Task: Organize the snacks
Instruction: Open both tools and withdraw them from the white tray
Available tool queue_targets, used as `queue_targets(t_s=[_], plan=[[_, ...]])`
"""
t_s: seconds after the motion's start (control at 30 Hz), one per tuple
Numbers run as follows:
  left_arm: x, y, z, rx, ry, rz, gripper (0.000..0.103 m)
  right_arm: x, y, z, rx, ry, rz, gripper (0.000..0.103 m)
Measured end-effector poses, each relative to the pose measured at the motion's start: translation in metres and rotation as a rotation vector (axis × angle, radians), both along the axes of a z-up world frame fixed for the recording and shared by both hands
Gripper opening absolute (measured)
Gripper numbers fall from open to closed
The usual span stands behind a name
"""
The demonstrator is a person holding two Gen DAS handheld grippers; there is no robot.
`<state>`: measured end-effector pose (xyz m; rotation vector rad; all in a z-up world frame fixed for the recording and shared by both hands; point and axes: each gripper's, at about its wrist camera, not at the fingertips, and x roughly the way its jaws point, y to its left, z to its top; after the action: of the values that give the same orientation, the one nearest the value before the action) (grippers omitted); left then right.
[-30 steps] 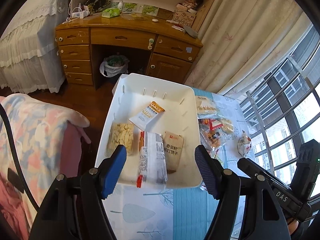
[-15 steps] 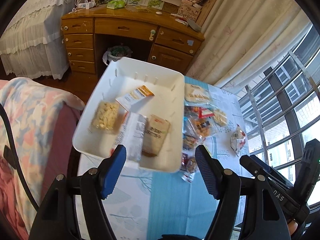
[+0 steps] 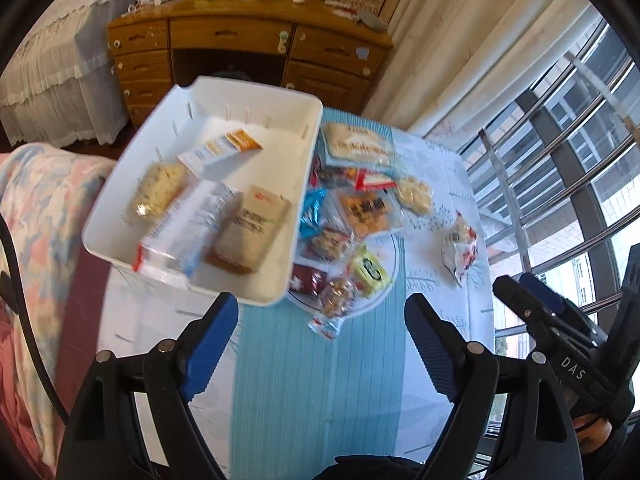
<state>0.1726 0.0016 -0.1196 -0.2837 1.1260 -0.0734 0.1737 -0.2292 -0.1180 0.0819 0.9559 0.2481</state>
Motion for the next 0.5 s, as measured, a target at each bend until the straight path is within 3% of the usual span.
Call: queue_targets(t_s=[0.5], plan=[[0.011,-0.057,-0.069,0.034,0.210,0.130,0.086,0.020,-0.044,-0.061,-0.329,-0.006,0.080,0.078]])
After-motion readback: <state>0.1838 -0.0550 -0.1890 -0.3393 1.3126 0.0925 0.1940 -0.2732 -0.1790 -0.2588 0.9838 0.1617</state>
